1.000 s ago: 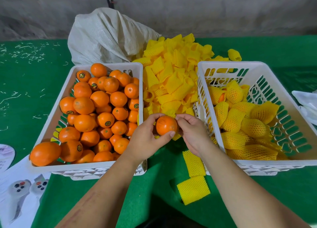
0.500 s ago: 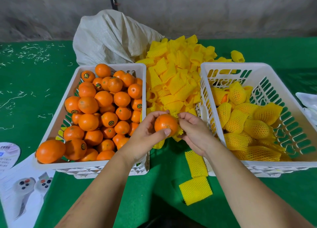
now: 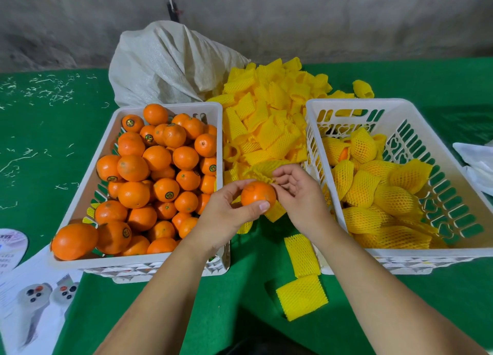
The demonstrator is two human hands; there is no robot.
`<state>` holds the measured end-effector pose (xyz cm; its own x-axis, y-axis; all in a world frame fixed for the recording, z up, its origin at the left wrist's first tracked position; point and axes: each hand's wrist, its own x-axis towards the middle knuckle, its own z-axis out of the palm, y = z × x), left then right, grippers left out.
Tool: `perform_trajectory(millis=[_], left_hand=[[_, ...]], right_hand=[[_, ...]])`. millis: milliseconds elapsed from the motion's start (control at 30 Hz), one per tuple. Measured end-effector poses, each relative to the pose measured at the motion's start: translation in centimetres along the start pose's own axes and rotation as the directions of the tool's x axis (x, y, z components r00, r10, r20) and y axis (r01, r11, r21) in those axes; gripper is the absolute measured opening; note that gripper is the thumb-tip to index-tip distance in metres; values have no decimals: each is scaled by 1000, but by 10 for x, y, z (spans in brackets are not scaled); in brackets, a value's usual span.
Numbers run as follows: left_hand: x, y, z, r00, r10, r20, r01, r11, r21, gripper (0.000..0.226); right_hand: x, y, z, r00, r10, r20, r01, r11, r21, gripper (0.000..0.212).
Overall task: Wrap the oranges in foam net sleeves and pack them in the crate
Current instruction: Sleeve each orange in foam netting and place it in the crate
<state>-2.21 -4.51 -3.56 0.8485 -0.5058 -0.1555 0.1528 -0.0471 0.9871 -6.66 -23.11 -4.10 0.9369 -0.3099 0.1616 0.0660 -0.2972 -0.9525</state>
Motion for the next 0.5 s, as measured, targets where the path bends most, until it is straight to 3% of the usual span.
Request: perform_trajectory(millis=[133,233,333,433,500], left_hand=[[4,-5,2,978,17,-210,-26,999,-38,70],[7,-2,4,958,-8,-287,-35,989,-144,56],[7,-1,2,982,33,-187,-53,994,-100,57],[7,-2,-4,1000,7,-14,-8,999,-39,81],[7,-4,-11,996,-16,83,24,996,-89,93]], right_hand=[[-3,-13,0,999,-32,28,29,993,111,36],[-6,-22,5,989,-66,133,54,994,92,36],[-4,-28,6,983,-73,171,69,997,30,36],[-2,-29,3,988,-58,146,54,998,30,33],[-2,-30,3,989,-58,138,56,998,18,31]])
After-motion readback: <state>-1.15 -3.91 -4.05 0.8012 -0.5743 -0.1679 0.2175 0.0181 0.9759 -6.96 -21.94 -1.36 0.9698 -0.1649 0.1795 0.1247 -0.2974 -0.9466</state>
